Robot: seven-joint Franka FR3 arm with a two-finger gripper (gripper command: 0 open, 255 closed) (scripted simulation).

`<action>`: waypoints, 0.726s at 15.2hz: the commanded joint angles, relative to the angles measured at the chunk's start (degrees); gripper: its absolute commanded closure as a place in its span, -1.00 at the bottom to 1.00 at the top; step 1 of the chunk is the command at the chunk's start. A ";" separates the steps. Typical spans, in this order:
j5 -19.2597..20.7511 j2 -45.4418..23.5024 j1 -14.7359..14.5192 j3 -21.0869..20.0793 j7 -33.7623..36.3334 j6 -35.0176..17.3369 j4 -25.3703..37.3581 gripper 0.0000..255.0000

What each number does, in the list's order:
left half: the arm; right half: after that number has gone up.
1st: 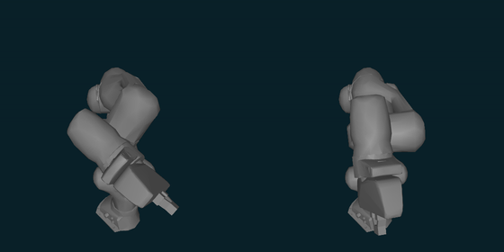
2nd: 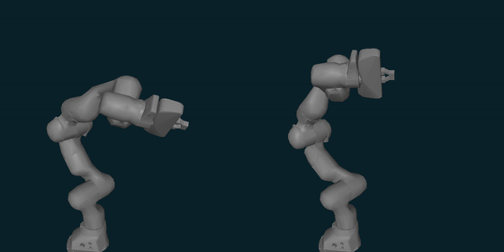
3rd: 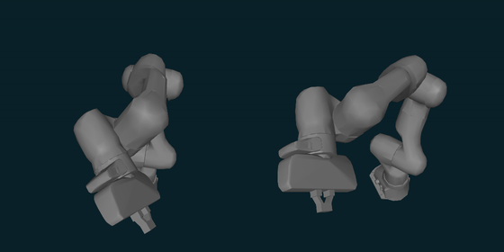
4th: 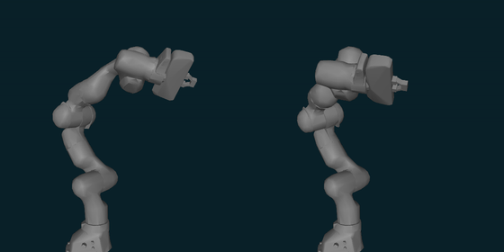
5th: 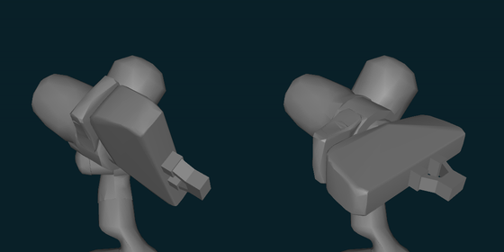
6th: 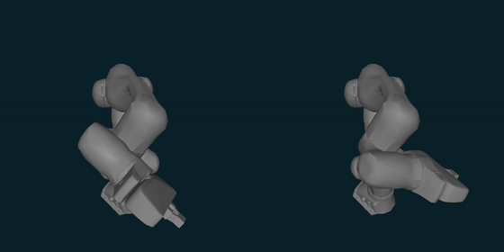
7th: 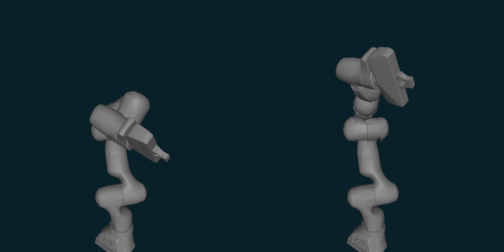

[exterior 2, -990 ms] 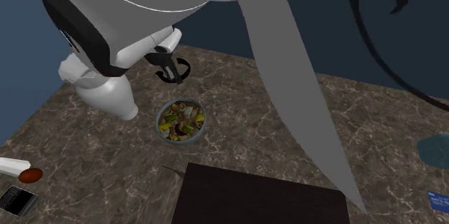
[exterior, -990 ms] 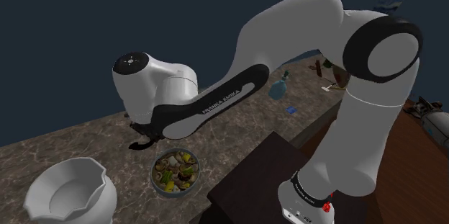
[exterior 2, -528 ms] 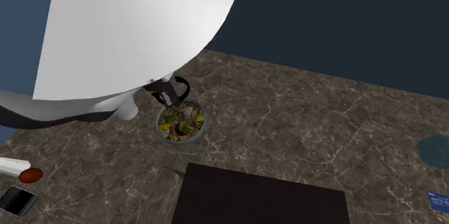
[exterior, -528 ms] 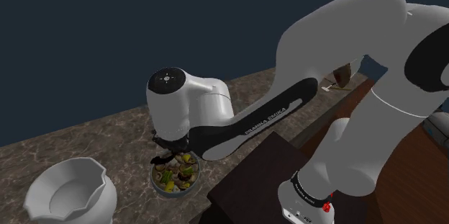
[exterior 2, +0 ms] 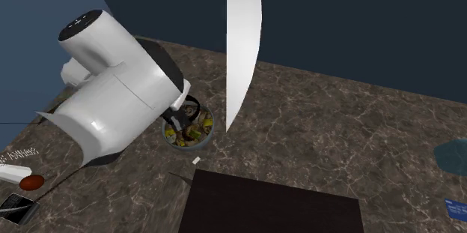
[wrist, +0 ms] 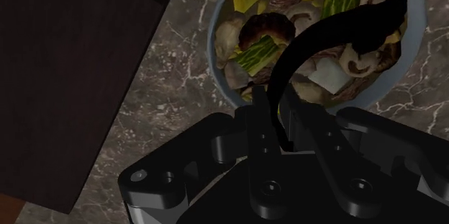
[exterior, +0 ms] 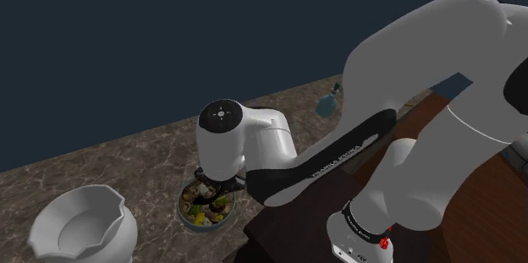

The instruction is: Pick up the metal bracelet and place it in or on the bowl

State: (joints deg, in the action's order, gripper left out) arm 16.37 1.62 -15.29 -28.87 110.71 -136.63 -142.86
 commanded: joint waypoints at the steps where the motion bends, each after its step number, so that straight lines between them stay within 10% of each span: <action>1: 1.59 -1.52 0.14 0.02 1.38 -1.40 -0.25 1.00; 11: 10.06 -8.91 -0.02 1.37 8.40 -6.81 -0.42 1.00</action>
State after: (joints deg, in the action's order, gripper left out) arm 26.13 -6.91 -15.21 -27.53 118.75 -143.26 -143.23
